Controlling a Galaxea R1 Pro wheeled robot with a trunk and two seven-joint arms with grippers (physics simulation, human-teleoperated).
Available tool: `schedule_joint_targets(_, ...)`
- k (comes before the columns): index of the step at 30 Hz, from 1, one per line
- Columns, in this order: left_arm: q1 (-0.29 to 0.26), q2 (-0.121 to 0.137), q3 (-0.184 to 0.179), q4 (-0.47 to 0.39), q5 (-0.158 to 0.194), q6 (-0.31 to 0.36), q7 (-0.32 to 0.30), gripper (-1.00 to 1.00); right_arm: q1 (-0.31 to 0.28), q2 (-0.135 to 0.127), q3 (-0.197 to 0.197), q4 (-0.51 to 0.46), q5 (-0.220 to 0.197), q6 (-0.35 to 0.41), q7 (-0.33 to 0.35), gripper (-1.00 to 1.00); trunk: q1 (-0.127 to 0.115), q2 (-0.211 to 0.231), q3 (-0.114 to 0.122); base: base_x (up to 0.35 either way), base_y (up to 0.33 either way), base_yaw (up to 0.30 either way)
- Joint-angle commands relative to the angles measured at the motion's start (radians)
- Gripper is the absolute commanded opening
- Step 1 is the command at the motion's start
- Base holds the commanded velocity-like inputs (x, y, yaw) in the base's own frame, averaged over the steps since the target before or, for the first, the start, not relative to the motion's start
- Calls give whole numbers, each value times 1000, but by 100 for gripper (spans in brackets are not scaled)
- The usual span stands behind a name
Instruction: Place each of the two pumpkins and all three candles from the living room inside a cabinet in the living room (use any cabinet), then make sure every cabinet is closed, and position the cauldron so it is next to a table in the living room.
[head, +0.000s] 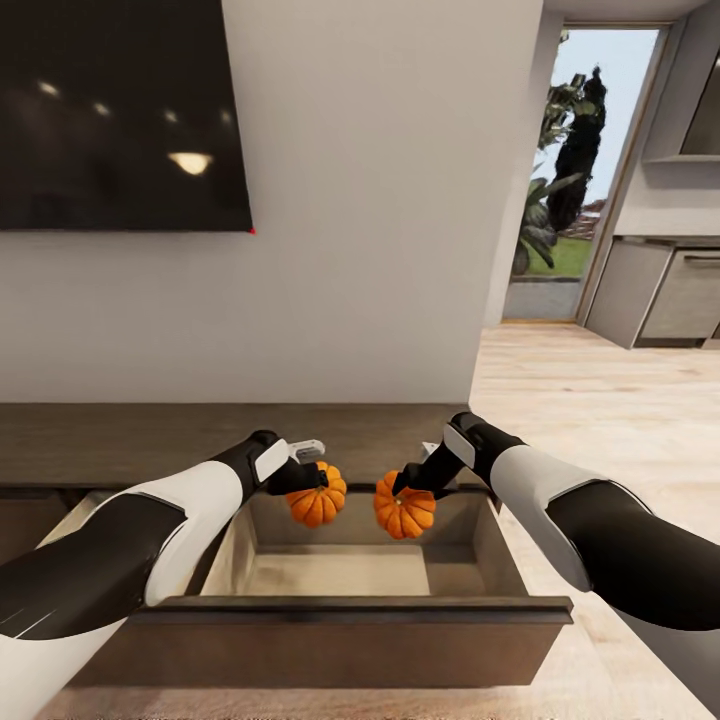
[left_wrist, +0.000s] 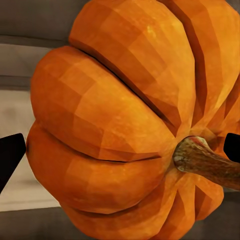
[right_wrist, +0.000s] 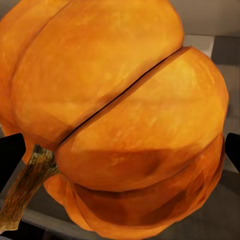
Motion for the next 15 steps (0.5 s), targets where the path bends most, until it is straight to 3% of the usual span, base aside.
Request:
schedule_joint_targets(1, -1, 0, -3, 0, 11, 3, 6, -100, -1, 0, 8, 0, -4, 3, 8, -100, 0, -1, -3, 0, 0, 0)
schedule_joint_targets(15, -1, -1, -3, 0, 11, 3, 6, -100, 7, -1, 8, 0, -4, 2, 7, -100, 0, -1, -17, 0, 0, 0)
